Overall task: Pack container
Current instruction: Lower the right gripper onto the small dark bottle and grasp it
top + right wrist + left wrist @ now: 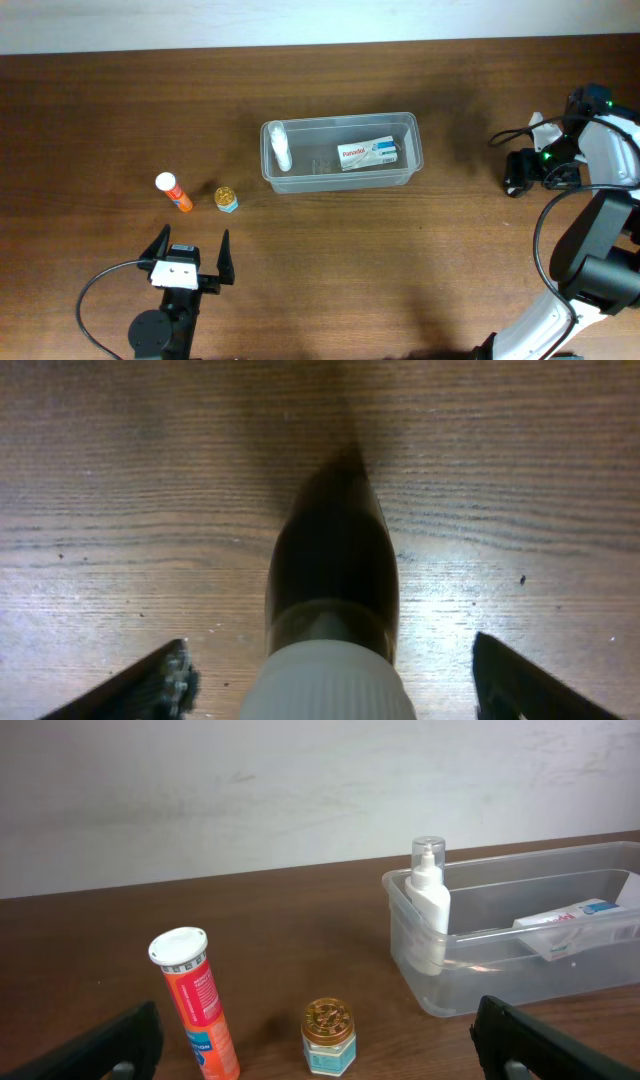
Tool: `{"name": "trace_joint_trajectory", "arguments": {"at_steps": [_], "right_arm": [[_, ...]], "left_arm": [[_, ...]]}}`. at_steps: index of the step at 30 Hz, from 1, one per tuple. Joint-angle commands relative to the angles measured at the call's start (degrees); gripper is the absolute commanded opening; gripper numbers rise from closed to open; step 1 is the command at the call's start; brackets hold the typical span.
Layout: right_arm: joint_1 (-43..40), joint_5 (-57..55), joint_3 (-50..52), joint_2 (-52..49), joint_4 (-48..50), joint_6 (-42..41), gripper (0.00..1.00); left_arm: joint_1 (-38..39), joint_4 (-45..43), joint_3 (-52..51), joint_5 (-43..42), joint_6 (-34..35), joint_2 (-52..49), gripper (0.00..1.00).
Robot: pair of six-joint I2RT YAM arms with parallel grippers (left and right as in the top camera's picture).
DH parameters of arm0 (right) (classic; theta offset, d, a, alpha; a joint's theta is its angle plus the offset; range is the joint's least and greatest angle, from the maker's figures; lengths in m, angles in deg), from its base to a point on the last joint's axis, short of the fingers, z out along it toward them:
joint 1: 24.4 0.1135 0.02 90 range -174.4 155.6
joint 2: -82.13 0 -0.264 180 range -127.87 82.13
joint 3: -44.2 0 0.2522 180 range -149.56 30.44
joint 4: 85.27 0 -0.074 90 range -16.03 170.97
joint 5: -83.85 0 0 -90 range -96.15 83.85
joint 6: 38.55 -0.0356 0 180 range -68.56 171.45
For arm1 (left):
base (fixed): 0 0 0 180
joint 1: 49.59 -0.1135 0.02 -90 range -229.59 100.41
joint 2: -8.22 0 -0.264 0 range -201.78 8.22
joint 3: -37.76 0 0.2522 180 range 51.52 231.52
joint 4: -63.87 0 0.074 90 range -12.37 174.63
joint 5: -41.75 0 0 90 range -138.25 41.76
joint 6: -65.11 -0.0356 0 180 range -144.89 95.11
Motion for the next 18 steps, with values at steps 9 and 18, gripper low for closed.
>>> {"name": "trace_joint_trajectory", "arguments": {"at_steps": [9, 18], "right_arm": [[-0.3, -0.9, 0.3, -0.3, 0.5, 0.3, 0.45], [-0.3, -0.7, 0.3, -0.3, 1.2, -1.2, 0.3]], "left_arm": [[-0.1, 0.1, -0.2, -0.8, -0.7, 0.3, 0.99], [-0.1, 0.1, -0.2, -0.8, -0.7, 0.3, 0.99]]}}
